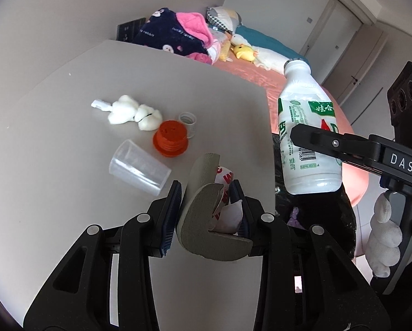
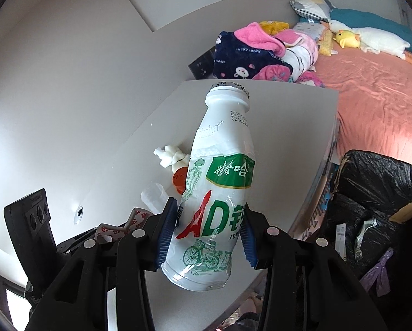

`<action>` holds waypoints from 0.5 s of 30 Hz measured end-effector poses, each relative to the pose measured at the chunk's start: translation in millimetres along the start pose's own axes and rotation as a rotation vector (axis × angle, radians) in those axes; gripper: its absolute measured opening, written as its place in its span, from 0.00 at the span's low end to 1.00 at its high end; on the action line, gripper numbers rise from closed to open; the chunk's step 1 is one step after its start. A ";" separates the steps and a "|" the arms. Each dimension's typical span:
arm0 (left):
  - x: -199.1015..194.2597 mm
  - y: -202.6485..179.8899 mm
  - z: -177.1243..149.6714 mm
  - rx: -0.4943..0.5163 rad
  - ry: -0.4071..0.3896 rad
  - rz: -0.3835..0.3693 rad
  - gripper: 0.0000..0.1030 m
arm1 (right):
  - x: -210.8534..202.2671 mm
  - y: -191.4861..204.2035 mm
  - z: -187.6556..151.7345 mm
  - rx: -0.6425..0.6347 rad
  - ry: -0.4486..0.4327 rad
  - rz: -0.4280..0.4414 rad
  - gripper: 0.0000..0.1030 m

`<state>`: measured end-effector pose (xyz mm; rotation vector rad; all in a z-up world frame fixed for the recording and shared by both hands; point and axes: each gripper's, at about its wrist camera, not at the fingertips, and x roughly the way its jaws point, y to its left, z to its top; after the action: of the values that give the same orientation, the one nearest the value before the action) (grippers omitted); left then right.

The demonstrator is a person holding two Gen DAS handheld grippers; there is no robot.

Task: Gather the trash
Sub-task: 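Carry the bottle and cardboard over the black trash bag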

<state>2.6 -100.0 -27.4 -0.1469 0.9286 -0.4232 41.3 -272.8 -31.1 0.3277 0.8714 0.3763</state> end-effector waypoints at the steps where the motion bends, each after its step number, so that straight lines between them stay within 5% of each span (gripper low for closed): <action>1: 2.1 -4.8 2.4 0.008 0.000 -0.009 0.35 | -4.5 -4.4 0.6 0.005 -0.010 -0.007 0.44; 15: 34.3 -74.7 26.5 0.139 0.036 -0.103 0.35 | -51.7 -63.1 1.6 0.099 -0.092 -0.063 0.44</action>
<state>20.2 -183.5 -14.6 -0.0606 0.9265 -0.5859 23.9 -352.0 -22.2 0.4047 0.8100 0.2579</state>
